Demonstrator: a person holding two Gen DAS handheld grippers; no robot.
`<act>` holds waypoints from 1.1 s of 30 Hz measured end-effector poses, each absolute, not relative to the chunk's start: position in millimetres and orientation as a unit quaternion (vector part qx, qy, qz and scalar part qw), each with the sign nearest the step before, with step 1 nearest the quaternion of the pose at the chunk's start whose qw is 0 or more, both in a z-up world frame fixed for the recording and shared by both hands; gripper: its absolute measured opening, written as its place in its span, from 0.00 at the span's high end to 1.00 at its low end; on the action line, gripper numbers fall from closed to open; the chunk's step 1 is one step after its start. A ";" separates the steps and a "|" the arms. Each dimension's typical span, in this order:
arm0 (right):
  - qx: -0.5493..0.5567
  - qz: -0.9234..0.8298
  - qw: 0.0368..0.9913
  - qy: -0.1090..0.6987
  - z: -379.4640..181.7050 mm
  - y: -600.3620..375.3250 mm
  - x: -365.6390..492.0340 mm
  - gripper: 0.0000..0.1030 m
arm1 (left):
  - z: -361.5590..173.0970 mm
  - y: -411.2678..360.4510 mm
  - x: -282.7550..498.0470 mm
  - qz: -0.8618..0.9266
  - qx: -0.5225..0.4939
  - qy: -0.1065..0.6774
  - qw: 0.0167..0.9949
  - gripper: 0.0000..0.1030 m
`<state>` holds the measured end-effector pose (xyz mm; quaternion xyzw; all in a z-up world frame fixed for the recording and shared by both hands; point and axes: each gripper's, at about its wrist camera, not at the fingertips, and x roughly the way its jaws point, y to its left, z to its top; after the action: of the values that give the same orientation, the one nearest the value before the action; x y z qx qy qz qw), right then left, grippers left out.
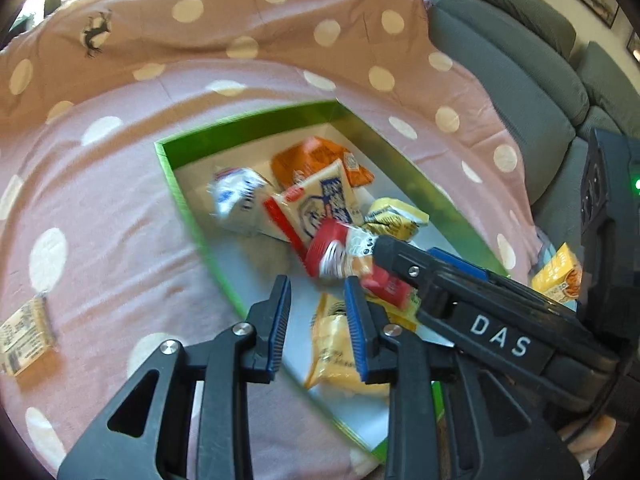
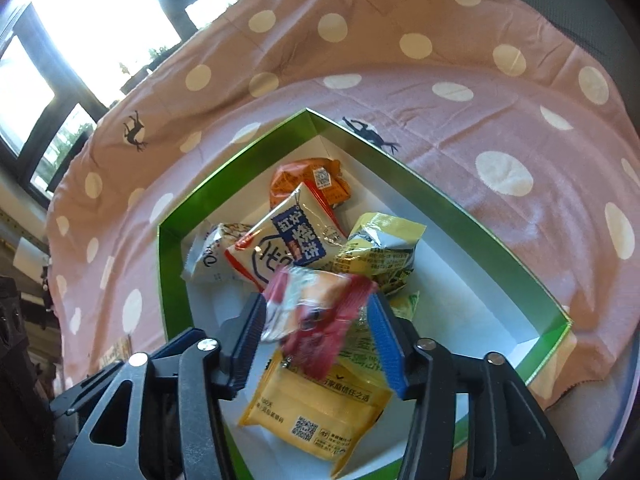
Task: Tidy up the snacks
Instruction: 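Withdraw the right gripper toward the cracker packet on the cloth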
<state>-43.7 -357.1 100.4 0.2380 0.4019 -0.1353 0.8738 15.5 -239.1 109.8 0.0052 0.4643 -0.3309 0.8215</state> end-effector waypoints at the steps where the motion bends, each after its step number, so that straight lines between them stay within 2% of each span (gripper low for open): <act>1: 0.232 -0.136 0.876 0.399 103.8 -353.6 -44.5 0.38 | 113.7 -232.0 14.8 -0.328 0.002 0.460 0.825 0.69; 3: 0.223 -0.131 0.885 0.388 113.8 -344.3 -47.9 0.32 | 122.2 -213.4 13.4 -0.317 -0.008 0.453 0.833 0.58; 6: 0.207 -0.118 0.898 0.371 128.3 -328.1 -52.0 0.23 | 134.4 -182.5 10.5 -0.293 -0.021 0.436 0.851 0.51; 7: 0.198 -0.115 0.901 0.367 133.2 -321.3 -52.6 0.23 | 138.2 -173.4 10.0 -0.285 -0.024 0.431 0.856 0.48; 9: 0.179 -0.111 0.908 0.362 141.2 -307.1 -52.2 0.23 | 146.1 -147.0 8.6 -0.261 -0.036 0.418 0.869 0.31; 12: 0.155 -0.103 0.914 0.360 149.2 -285.7 -51.3 0.22 | 152.9 -108.6 5.9 -0.233 -0.055 0.405 0.883 0.18; 18: 0.101 -0.056 0.924 0.366 155.8 -226.4 -37.8 0.22 | 148.8 -29.4 7.6 -0.146 -0.089 0.401 0.900 0.12; 22: 0.076 -0.013 0.926 0.370 152.8 -184.7 -25.3 0.15 | 133.0 16.8 8.9 -0.090 -0.112 0.411 0.900 0.12; 28: 0.050 0.055 0.918 0.389 138.6 -129.2 -3.1 0.14 | 103.2 53.8 16.8 -0.046 -0.133 0.436 0.889 0.12; 33: 0.078 0.121 0.893 0.427 117.5 -103.0 22.6 0.14 | 76.0 66.1 24.7 -0.044 -0.156 0.462 0.872 0.12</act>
<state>22.6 -103.0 117.5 0.0776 0.4265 0.1209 0.8930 24.7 66.1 76.0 -0.1560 0.4618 -0.0438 0.8721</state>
